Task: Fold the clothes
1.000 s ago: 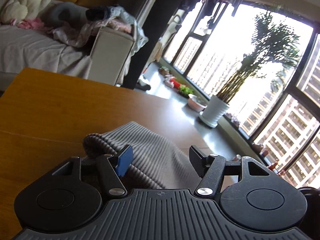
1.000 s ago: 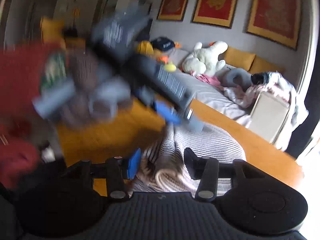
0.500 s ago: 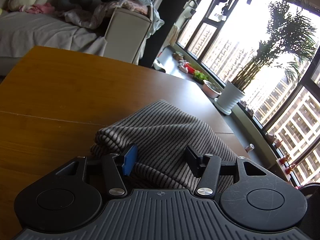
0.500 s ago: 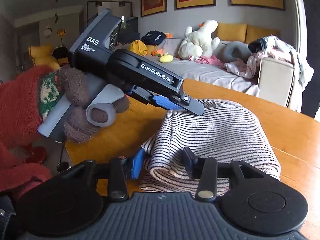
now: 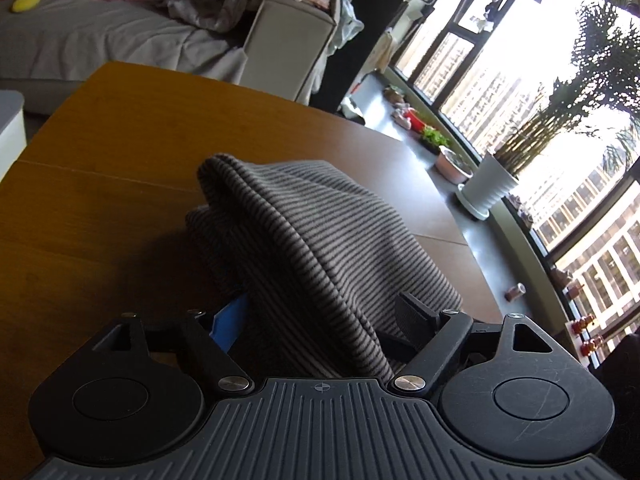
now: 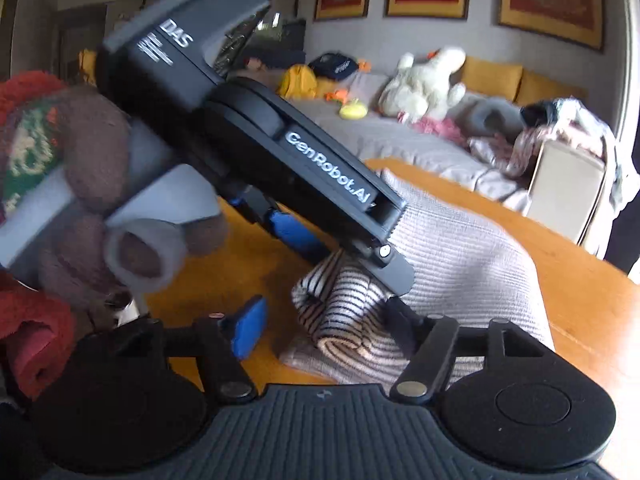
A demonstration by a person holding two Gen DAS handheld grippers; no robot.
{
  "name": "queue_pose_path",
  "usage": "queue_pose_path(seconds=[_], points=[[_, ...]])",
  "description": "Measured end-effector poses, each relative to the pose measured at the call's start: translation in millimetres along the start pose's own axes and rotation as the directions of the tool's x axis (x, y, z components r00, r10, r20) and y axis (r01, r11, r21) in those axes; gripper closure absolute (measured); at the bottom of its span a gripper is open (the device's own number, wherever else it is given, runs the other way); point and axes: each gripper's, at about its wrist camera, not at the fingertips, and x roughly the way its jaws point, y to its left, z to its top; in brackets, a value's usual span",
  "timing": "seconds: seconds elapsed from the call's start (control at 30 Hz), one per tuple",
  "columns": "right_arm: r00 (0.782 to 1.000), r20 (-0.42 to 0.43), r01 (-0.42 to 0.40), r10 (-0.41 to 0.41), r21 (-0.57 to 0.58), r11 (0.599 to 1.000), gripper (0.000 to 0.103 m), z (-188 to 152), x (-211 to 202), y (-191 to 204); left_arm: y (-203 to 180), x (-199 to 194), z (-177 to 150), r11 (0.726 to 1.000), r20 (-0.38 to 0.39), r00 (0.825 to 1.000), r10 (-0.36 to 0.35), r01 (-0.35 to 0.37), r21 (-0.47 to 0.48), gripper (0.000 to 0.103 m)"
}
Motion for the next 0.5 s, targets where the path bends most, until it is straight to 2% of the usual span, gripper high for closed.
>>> queue_pose_path(seconds=[0.07,0.17,0.27,0.37,0.43,0.5], points=[[0.999,0.001,-0.036,0.036,0.056,0.998,0.032,1,-18,-21,3,12,-2,1.000,-0.028,1.000,0.009,-0.010,-0.019,0.022],[0.999,0.019,-0.037,0.033,0.212,0.977,0.018,4,-47,-68,9,22,-2,0.999,-0.044,0.999,-0.012,0.010,-0.039,0.021],[0.999,0.034,-0.022,0.010,0.402,0.915,0.014,2,-57,-124,9,25,1,1.000,-0.046,0.999,-0.017,0.016,-0.018,0.020],[1.000,-0.003,-0.015,0.020,0.540,0.841,0.012,-11,-42,-163,12,27,1,0.999,-0.044,0.998,-0.033,0.033,-0.009,0.019],[0.997,-0.035,-0.033,0.070,0.618,0.785,0.012,-24,-20,-182,14,27,1,0.999,-0.040,0.998,-0.047,0.047,-0.003,0.019],[0.991,-0.056,-0.057,0.122,0.644,0.763,0.012,-32,0,-184,18,26,0,0.998,-0.038,0.997,-0.061,0.061,-0.003,0.020]])
